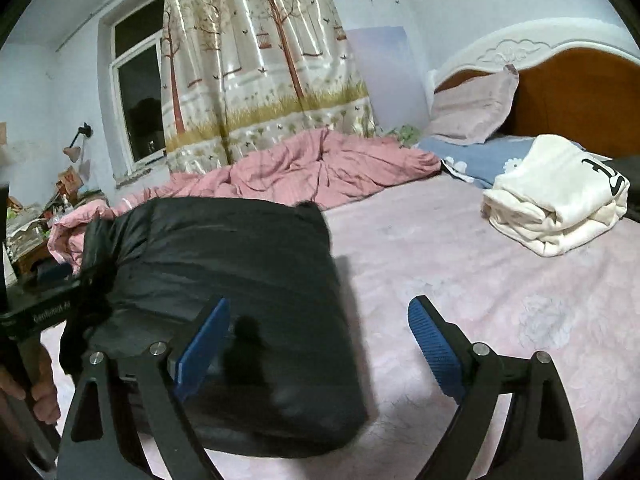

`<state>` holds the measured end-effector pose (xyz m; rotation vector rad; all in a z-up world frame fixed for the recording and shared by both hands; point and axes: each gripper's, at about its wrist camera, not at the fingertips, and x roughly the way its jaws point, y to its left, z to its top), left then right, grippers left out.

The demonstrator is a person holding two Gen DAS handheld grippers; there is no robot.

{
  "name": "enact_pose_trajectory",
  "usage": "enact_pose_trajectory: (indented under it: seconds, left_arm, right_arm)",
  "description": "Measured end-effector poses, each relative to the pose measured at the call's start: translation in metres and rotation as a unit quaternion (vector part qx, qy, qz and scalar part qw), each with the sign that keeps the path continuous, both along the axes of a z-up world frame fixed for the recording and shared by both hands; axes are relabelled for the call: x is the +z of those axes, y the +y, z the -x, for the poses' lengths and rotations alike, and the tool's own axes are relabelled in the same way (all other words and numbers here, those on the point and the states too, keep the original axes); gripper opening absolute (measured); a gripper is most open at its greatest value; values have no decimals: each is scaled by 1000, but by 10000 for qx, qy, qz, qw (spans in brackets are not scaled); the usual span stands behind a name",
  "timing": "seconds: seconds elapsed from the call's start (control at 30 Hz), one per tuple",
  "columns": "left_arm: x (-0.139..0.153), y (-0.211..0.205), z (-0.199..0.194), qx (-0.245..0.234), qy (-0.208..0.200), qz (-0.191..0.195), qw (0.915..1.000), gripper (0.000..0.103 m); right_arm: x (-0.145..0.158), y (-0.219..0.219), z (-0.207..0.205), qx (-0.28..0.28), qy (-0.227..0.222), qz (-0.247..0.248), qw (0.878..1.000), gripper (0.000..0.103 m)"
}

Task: Fold large clothes

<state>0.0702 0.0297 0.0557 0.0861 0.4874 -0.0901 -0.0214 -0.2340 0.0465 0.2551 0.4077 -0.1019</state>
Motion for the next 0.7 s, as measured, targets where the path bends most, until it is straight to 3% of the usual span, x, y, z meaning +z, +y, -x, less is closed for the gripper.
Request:
enact_pose_trajectory:
  seconds: [0.07, 0.13, 0.37, 0.53, 0.7]
  left_arm:
    - [-18, 13, -2, 84, 114, 90, 9999, 91]
    - [-34, 18, -2, 219, 188, -52, 9996, 91]
    - [-64, 28, -9, 280, 598, 24, 9978, 92]
    - [-73, 31, -16, 262, 869, 299, 9954, 92]
    - [-77, 33, -18, 228, 1043, 571, 9927, 92]
  right_arm:
    - [-4, -1, -4, 13, 66, -18, 10000, 92]
    - [-6, 1, -6, 3, 101, 46, 9999, 92]
    - [-7, 6, -8, 191, 14, 104, 9998, 92]
    - [-9, 5, -11, 263, -13, 23, 9997, 103]
    - [-10, 3, -14, 397, 28, -89, 9992, 103]
